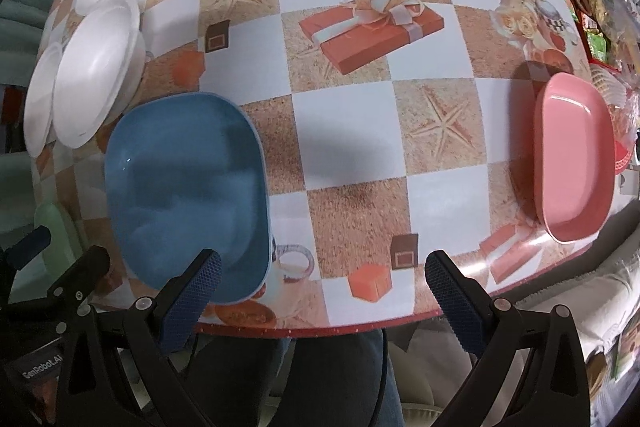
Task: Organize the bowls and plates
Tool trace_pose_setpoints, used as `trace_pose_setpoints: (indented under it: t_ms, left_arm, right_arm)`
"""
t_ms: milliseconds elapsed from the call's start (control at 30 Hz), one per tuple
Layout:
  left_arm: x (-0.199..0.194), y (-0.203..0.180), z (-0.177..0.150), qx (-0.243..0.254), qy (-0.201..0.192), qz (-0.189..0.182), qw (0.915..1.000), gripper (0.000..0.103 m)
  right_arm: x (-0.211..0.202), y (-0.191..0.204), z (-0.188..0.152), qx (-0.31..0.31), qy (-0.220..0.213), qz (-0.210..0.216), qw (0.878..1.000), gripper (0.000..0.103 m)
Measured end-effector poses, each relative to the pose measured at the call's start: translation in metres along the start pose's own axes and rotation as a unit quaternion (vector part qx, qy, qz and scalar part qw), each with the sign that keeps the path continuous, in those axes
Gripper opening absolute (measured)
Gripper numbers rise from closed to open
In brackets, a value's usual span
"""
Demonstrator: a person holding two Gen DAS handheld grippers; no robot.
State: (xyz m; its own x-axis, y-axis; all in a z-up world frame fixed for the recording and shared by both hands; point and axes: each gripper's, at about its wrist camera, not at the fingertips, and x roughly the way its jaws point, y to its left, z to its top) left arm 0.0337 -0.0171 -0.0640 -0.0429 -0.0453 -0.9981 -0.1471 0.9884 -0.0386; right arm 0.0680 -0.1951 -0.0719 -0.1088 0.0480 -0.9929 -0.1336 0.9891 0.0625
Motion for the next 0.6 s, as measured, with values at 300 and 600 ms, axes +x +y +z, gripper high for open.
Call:
trace_pose_setpoints:
  t_ms: [300,600]
  left_arm:
    - [0.027,-0.001,0.021,-0.011,-0.001,0.008,0.9999,0.103]
    - [0.038,-0.01,0.041,-0.007,-0.012,0.016,0.9998,0.103]
  right_arm:
    - [0.038,0.009,0.024,0.005,-0.002,0.006,1.0,0.102]
    - [0.08,0.02,0.052,0.001,0.007,-0.002,1.0,0.103]
